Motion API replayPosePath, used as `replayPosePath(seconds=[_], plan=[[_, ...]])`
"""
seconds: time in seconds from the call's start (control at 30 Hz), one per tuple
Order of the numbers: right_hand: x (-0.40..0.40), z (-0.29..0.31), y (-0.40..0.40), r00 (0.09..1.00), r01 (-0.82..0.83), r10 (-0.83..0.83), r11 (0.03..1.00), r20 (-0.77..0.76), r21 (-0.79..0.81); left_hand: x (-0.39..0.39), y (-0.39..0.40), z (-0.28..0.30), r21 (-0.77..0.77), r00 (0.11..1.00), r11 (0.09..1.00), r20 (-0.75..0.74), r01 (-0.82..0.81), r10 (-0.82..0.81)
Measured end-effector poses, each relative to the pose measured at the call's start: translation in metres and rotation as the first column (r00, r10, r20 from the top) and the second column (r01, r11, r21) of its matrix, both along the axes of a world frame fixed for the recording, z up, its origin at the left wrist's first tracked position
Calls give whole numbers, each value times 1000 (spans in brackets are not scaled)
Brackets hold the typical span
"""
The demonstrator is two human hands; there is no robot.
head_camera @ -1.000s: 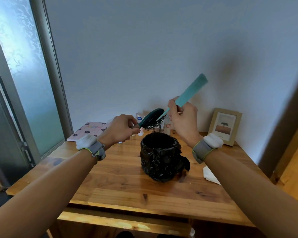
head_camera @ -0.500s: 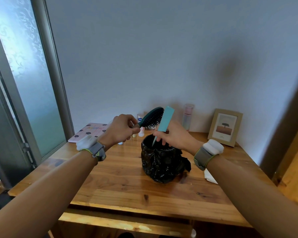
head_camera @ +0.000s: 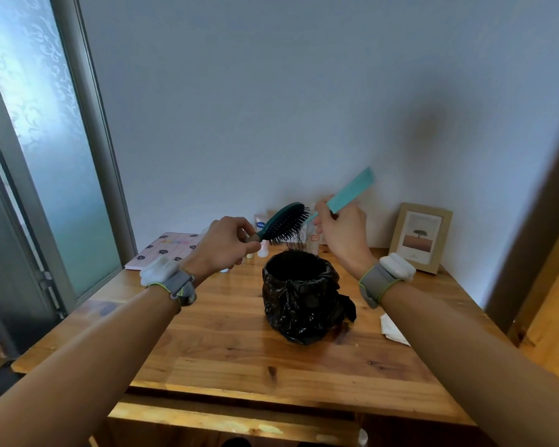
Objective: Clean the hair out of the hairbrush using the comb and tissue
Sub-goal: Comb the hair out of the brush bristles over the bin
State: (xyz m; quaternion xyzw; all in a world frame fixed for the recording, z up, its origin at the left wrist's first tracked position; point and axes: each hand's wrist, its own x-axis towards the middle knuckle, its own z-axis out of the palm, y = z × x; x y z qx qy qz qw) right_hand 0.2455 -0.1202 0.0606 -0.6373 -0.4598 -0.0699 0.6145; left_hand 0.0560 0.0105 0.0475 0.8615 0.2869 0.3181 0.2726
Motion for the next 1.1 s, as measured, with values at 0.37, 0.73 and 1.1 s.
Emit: replayPosePath(seconds=[0.37,0.73,1.1], plan=[[-6,-16,2,985,-132,153,965,77,-227,0,3,-1,-5,1000,1000,4,-7,7],[-6,-30,-7,876,-84,391,701,284,-708,8,-1,3,11,1000,1000,27,3,-3],[-8,-8,-14,998,-57,52,987,40,151,8,0,0,2,1000,1000,7,6,-6]])
